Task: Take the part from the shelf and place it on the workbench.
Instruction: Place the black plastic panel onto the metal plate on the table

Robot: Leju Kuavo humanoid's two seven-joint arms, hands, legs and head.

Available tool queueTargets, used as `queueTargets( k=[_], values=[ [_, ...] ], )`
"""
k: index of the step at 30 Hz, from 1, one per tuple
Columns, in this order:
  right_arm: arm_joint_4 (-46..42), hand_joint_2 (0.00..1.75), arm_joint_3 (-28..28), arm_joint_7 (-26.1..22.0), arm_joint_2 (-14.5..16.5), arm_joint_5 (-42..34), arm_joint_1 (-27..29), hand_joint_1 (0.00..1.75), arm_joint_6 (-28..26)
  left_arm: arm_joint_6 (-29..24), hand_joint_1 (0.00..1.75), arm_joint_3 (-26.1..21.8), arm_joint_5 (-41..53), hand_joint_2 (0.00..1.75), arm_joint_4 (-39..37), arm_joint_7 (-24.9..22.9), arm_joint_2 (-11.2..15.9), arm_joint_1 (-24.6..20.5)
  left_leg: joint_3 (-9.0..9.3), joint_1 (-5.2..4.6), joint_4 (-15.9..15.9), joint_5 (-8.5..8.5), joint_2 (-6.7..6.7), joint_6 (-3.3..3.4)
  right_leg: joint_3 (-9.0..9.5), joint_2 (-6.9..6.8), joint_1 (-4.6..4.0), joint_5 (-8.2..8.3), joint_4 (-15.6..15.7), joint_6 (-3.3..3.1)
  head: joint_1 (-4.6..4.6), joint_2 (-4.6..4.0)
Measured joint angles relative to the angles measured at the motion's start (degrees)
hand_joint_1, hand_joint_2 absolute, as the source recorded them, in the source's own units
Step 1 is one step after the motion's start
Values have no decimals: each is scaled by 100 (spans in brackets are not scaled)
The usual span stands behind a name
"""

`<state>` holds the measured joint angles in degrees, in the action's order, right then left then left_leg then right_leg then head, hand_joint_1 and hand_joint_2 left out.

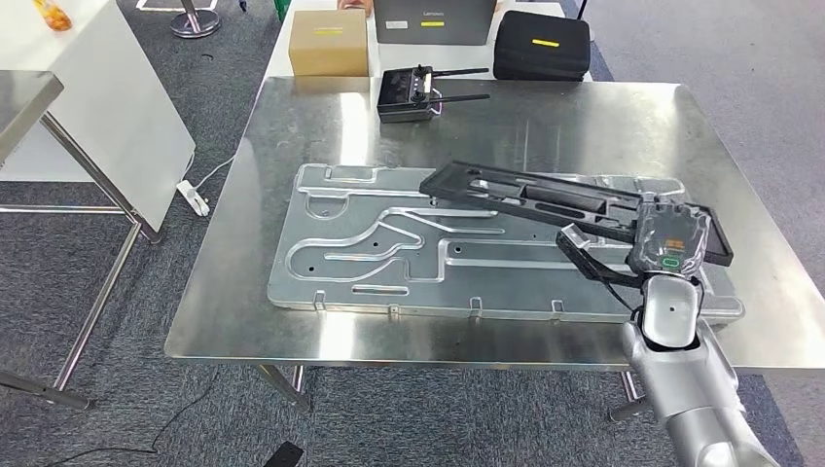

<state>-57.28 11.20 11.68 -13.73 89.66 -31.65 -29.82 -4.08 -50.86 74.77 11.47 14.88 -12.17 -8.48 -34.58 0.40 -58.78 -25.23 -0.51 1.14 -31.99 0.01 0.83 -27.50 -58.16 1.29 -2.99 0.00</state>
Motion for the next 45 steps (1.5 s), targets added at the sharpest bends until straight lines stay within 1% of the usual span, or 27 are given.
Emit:
queueTargets(
  k=[3,4,5,7,8,9,16,17,20,22,26,30,32,36,38,40,42,45],
  values=[
    [367,175,189,173,46,11,-1,156,2,31,0,7,-14,0,0,0,-1,-4,-1,0,0,0,2,0,-2,2,0,0,0,0,0,0],
    [456,175,230,211,63,12,-2,151,-3,32,0,9,-16,0,0,0,-1,-5,-1,0,0,0,2,0,-2,2,0,0,0,0,0,0],
    [543,175,267,244,83,13,-3,129,-7,32,0,10,-17,0,0,0,-1,-6,-1,0,0,0,1,0,-2,1,0,0,0,0,0,0],
    [703,175,326,287,130,14,-5,69,-13,32,0,17,-18,0,0,0,-2,-7,-1,1,1,0,1,0,-2,1,-1,0,0,0,-1,0],
    [786,175,351,301,160,15,-4,43,-19,32,0,25,-18,0,0,-1,-2,-8,0,1,1,0,1,0,-2,2,-1,0,0,0,-1,0],
    [865,175,371,310,192,17,-2,35,-29,32,0,37,-18,0,0,-3,-2,-9,0,2,1,0,1,0,-2,2,-2,0,0,0,-1,0],
    [1178,175,449,321,357,37,0,35,-121,32,0,96,-17,0,0,-23,-2,-7,1,2,1,0,1,0,-1,2,-1,0,0,0,0,0],
    [1198,175,449,321,368,39,-5,29,-126,32,0,97,-17,0,0,-24,-2,-7,2,2,1,0,2,0,0,2,-1,0,0,0,0,0],
    [1235,175,450,322,382,47,-31,3,-141,32,0,99,-17,0,0,-23,-2,-7,3,2,1,0,2,0,2,2,-1,0,0,0,0,0],
    [1255,175,455,321,387,47,-53,0,-167,32,0,100,-19,0,0,-23,-2,-7,4,2,1,0,2,0,3,2,-1,0,0,0,0,0],
    [1279,0,489,304,391,47,-73,0,-353,31,0,101,-45,0,0,-30,-2,-6,6,2,1,0,2,0,4,2,-1,0,0,0,0,0],
    [1034,0,492,179,378,47,58,0,-643,20,0,102,-113,0,-1,-22,-2,1,8,2,1,0,3,0,2,3,-1,0,0,0,0,0],
    [638,0,484,82,333,26,219,0,-712,7,0,102,-154,0,-1,-9,-2,15,8,2,1,0,2,0,1,2,-1,0,0,0,0,0],
    [-448,0,382,-70,193,-53,671,0,-770,-53,0,102,-258,0,0,47,0,53,5,2,1,-1,2,0,-2,2,-1,-3,1,0,-1,0],
    [-1141,87,281,-159,106,-66,982,0,-814,-71,0,96,-332,0,0,96,2,82,3,2,1,-4,1,-1,-2,1,-1,-6,1,1,-1,0],
    [-1901,87,178,-319,-5,-106,1292,0,-879,-67,0,87,-404,0,0,149,7,118,3,2,1,-8,1,-1,-3,1,-1,-8,2,0,0,0],
    [-2661,0,103,-519,-133,-106,1617,0,-936,-73,0,82,-441,0,0,178,11,151,3,2,1,-11,1,-2,-3,1,0,-11,2,0,-1,0],
    [-3686,0,7,-689,-303,-14,2092,0,-993,-80,0,70,-489,0,0,199,14,193,3,2,1,-15,2,-3,-3,1,0,-14,3,0,0,0]
  ],
)
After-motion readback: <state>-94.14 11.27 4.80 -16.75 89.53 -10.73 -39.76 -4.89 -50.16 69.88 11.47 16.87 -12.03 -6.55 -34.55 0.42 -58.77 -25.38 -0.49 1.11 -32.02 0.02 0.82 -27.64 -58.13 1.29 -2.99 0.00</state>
